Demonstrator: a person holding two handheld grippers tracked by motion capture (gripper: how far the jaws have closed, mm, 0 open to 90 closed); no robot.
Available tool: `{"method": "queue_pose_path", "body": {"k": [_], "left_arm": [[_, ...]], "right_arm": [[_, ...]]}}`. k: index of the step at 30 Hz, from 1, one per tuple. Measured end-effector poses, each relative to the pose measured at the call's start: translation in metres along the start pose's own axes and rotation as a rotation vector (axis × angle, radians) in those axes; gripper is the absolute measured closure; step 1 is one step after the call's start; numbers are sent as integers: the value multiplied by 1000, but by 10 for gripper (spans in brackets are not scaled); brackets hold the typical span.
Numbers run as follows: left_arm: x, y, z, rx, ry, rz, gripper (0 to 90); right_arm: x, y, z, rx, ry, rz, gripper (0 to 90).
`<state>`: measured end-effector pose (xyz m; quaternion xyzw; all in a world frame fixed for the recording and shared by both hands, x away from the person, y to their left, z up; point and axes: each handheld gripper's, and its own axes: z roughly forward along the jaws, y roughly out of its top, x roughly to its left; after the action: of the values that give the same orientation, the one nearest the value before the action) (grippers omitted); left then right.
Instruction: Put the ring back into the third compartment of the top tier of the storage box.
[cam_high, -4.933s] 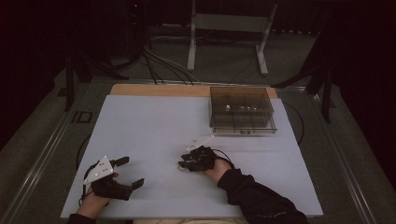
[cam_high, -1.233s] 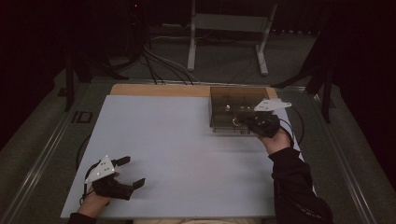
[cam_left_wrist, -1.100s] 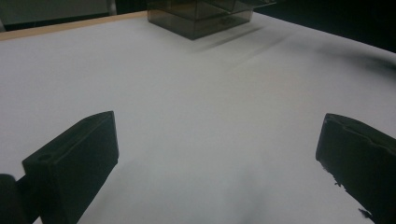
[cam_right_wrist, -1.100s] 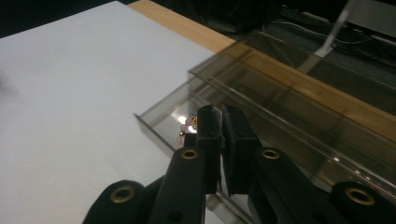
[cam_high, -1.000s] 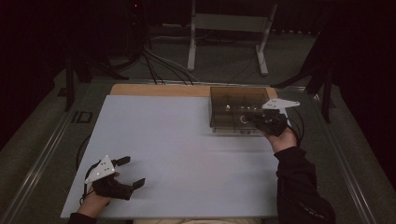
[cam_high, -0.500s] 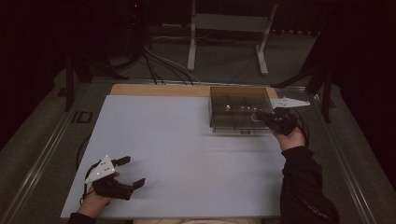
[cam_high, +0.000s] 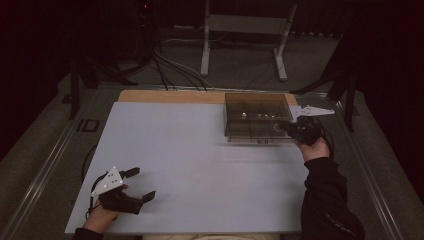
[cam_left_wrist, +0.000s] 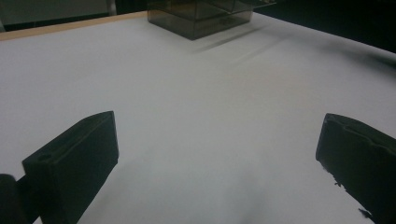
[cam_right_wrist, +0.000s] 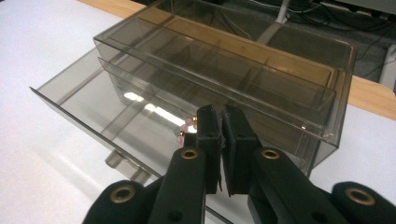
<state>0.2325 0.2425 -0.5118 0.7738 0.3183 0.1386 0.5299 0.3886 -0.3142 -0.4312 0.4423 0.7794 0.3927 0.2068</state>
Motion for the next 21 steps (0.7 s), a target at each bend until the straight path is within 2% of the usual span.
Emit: {"method": "queue_pose_path", "body": {"k": [21], "left_arm": [[0,0,0,1,-2,2,0]], "right_arm": [[-8,-11,13,68,-7,20,864]]}}
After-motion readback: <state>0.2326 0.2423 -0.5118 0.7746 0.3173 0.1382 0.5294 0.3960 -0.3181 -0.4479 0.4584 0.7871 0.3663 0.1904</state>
